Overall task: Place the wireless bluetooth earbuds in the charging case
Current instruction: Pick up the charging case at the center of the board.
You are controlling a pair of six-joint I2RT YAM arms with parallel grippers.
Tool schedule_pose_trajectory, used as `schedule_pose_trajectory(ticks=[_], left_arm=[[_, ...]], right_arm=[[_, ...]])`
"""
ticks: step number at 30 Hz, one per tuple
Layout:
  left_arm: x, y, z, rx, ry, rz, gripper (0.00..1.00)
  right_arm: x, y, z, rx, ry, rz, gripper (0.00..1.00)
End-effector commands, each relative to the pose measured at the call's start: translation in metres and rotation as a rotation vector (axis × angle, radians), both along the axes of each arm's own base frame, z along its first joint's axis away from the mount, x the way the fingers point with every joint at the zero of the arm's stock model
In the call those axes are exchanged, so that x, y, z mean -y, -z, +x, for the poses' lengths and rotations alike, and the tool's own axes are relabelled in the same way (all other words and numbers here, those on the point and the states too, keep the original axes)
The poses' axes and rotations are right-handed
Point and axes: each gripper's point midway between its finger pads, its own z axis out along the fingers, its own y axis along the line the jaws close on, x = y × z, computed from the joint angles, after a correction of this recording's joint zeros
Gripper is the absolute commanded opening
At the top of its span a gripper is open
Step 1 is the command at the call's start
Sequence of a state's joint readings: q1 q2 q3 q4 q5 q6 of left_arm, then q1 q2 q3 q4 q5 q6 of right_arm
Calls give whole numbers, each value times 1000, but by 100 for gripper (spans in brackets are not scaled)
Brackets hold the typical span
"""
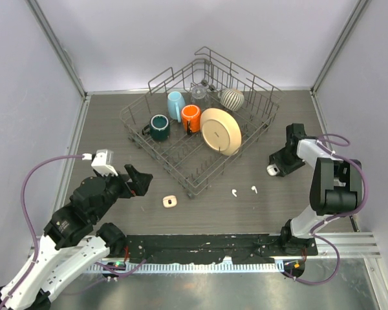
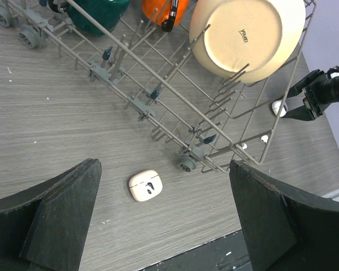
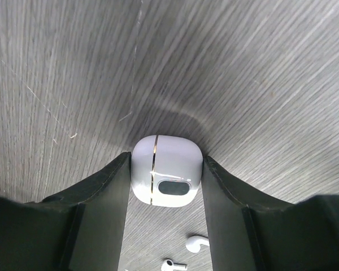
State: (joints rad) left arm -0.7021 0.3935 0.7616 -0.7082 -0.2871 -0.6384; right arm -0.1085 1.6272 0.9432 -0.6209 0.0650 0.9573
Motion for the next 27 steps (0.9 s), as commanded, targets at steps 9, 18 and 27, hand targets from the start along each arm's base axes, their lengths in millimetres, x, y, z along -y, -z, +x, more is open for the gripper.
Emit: schedule_pose_trajectory(ticks=[9,18,27], left_arm=[[4,-12,-3,19,15,-56,100],[17,-11,-3,-12,69,-50,100],[21,-17,-5,19,91,-89,100]], right_arm=[[5,-5,11,61,67,-20,67],[8,-6,8,53,40,-45,63],[8,-12,2,68,-9,-62,63]])
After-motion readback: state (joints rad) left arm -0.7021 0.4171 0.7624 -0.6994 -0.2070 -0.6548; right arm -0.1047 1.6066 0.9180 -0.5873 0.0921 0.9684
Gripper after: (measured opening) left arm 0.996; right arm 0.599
